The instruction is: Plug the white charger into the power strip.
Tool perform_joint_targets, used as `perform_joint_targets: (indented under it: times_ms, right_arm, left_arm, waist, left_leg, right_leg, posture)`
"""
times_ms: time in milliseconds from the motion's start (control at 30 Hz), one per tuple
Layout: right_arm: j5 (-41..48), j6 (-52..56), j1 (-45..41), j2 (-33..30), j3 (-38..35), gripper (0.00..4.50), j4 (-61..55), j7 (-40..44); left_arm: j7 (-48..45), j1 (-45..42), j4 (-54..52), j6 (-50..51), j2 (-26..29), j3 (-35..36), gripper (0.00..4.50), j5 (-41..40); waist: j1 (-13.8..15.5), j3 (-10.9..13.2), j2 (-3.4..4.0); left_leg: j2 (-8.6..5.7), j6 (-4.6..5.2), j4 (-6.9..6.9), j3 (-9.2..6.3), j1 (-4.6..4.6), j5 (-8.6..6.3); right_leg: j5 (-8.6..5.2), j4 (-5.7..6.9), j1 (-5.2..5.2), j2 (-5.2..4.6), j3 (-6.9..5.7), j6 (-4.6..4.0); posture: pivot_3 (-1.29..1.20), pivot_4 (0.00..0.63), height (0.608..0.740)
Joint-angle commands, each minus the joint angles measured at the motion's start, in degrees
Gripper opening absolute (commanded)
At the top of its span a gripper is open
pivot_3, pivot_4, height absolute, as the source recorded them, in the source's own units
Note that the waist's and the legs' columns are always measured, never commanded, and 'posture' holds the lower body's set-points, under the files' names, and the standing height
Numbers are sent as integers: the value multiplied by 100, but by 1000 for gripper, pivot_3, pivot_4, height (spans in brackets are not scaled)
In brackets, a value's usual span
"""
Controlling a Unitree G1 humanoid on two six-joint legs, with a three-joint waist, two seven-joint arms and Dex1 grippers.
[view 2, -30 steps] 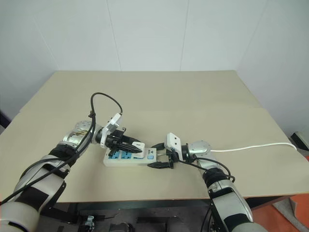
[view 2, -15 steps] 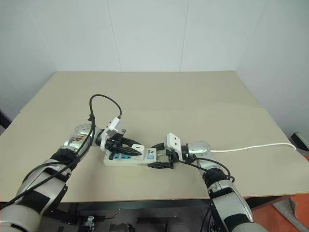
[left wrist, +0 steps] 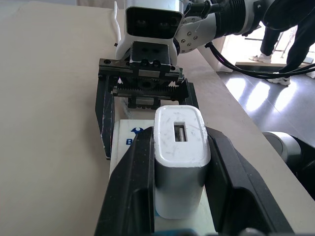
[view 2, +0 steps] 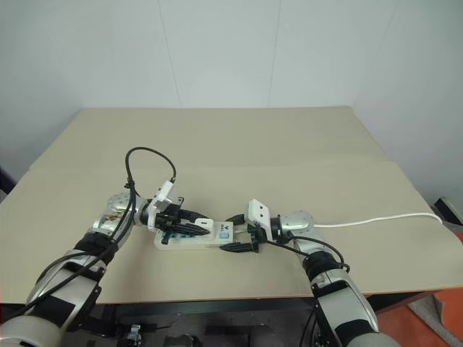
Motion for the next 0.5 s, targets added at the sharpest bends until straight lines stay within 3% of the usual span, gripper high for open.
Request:
perform_joint_targets:
  times_ms: [33, 300, 500]
  right_arm:
    - [-343, 51, 116, -99, 78, 3423, 235, -226]
    - [-374, 46, 139, -93, 85, 3423, 253, -293]
    - [-402, 30, 134, -100, 87, 3423, 286, -336]
  left_arm:
    - [-19, 225, 299, -95, 94, -124, 1012, 761]
    - [26, 291, 341, -64, -90, 198, 1012, 1048]
    - [126, 380, 259, 195, -196, 467, 1012, 1063]
  waist:
    - [-3, -12, 7]
    - [-5, -34, 19]
    - [-3, -34, 20]
  left_leg:
    - [0, 0, 0, 0, 2, 0]
    - [0, -1, -17, 1, 83, -1]
    - [1, -1, -21, -1, 85, -1]
  right_leg:
    - [0, 0, 2, 0, 0, 0]
    - [-7, -26, 84, -2, 0, -2]
    - [-8, -33, 88, -2, -2, -3]
  posture:
    - [0, 150, 740]
    - [0, 150, 740]
    - [0, 150, 740]
